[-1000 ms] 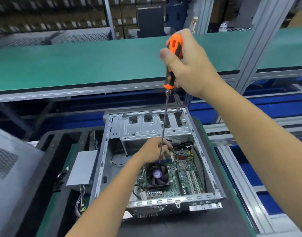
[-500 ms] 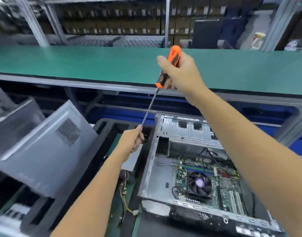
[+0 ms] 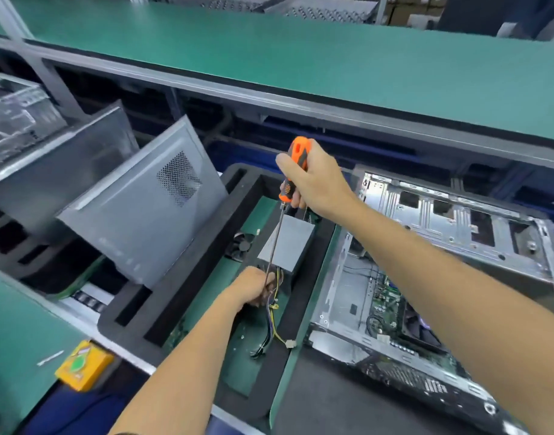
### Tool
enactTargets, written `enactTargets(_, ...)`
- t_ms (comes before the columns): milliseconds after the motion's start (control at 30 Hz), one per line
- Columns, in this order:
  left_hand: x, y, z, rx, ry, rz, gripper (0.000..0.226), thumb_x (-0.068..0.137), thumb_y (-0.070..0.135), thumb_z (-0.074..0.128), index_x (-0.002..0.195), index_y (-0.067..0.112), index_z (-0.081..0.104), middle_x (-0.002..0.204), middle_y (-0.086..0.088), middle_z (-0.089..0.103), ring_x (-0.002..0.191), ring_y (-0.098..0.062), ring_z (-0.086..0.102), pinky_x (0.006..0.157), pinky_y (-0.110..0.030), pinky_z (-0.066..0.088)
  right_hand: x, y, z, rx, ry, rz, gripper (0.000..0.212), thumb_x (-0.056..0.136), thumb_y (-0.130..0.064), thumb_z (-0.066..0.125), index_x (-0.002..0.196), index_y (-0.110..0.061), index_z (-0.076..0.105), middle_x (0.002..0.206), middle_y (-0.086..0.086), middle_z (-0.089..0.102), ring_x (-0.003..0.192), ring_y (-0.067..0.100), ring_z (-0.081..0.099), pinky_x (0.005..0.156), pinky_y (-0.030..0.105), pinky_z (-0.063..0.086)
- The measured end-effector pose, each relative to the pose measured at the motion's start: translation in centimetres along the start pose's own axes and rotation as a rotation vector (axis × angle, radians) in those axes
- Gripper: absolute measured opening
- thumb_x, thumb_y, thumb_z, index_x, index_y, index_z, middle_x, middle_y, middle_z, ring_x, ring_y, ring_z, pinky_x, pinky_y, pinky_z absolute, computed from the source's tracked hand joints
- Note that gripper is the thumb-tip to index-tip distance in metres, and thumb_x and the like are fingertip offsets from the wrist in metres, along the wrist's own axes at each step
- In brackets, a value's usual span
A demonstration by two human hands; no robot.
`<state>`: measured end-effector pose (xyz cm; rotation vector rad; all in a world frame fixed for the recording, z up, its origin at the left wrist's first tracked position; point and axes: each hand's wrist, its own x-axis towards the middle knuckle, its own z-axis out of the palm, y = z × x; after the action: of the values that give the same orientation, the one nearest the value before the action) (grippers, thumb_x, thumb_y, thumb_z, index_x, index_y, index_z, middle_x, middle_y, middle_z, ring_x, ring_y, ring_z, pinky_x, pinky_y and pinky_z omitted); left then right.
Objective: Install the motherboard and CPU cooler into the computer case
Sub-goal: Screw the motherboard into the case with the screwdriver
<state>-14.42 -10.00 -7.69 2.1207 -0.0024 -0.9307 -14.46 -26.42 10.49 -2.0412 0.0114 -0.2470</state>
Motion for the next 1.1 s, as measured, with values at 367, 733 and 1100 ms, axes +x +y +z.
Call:
enactTargets(367, 0.3, -4.0, 4.6, 0.820, 0.137, -0.013, 0.028, 0.093, -0.001, 0.042, 0.116, 0.002, 0.059, 0.116, -0.013, 0.063, 0.107, -0.029, 0.061, 0.087, -0.034, 0.050, -2.4, 3.0, 4.4, -0.059, -0.189, -0.007, 0.025, 0.095, -0.045, 0.052, 0.095, -0.020, 0.045, 0.080, 0.016, 0.067, 0.045, 0.010, 0.060, 0.047, 0.023, 0.051)
enactTargets(733, 0.8, -5.1, 5.7, 0.931, 0.160, 0.014, 0.024, 0.088, -0.002, 0.048, 0.109, 0.003, 0.059, 0.111, -0.010, 0.064, 0.104, -0.026, 0.062, 0.085, -0.031, 0.051, -2.7, 4.3, 4.5, -0.033, -0.205, -0.006, 0.021, 0.095, -0.045, 0.051, 0.095, -0.025, 0.045, 0.077, 0.012, 0.067, 0.046, 0.012, 0.062, 0.047, 0.023, 0.051)
enactTargets(1100, 0.2, -5.4, 5.9, 1.039, 0.123, 0.007, 0.023, 0.085, -0.001, 0.052, 0.104, 0.006, 0.063, 0.107, -0.006, 0.066, 0.099, -0.024, 0.064, 0.075, -0.029, 0.050, -3.3, 4.2, 4.3, -0.054, -0.208, -0.017, 0.028, 0.096, -0.046, 0.050, 0.104, -0.019, 0.047, 0.080, 0.012, 0.068, 0.049, 0.012, 0.062, 0.051, 0.029, 0.055)
